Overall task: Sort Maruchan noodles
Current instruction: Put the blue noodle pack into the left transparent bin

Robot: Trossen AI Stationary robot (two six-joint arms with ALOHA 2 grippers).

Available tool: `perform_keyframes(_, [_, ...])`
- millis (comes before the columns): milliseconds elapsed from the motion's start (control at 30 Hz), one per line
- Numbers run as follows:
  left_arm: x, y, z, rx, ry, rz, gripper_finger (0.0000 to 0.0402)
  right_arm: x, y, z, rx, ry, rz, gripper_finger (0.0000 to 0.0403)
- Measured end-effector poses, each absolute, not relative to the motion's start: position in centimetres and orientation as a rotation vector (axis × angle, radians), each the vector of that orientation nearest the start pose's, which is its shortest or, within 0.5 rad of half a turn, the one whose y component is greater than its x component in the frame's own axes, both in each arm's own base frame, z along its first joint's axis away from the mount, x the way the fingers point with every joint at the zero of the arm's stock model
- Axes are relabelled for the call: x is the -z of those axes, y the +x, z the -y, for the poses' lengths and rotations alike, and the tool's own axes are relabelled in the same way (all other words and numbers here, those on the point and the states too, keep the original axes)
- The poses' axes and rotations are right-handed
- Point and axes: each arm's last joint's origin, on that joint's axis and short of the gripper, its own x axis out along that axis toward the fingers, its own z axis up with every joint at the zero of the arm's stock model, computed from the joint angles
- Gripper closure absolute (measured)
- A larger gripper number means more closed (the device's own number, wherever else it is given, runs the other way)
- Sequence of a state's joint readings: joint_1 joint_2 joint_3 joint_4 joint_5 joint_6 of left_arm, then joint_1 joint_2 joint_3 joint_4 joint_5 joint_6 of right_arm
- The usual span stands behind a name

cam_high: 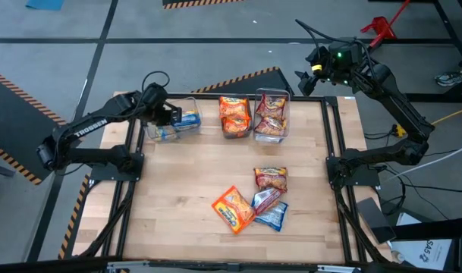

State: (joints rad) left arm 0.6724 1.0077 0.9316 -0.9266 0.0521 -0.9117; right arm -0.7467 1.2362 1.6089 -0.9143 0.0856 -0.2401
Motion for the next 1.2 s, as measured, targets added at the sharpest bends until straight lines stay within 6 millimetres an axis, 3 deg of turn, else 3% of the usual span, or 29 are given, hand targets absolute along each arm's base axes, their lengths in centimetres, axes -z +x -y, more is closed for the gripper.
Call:
perform_keyframes(133, [-30.1,14.0,-11.1,-1.014,-1.131,-0.62,0.0401,-44.8,16.2,15.3,0.741,-0.04,-0.62,0.0125])
perform_keyframes(400, [-31.2,14.0,-11.2,-1.032,-1.087,-0.597,0.0401,-44.8,16.2,15.3,0.741,-0.04,-0.621,0.0125])
perform_keyframes(633, [-32.8,12.3,-11.2,-1.173,-1.009,-0.653,0.0401,-44.4,16.6,15.7,0.746,-0.036,-0.641,0.0125])
perform_keyframes(967, [-32.5,11.7,-10.8,-1.173,-1.039,-0.774,0.0401,-43.6,17.6,16.6,0.736,-0.025,-0.679,0.0125])
perform_keyframes(1200, [-32.1,12.2,-10.9,-1.151,-1.046,-0.816,0.0401,-43.6,17.6,16.6,0.731,-0.04,-0.684,0.0125])
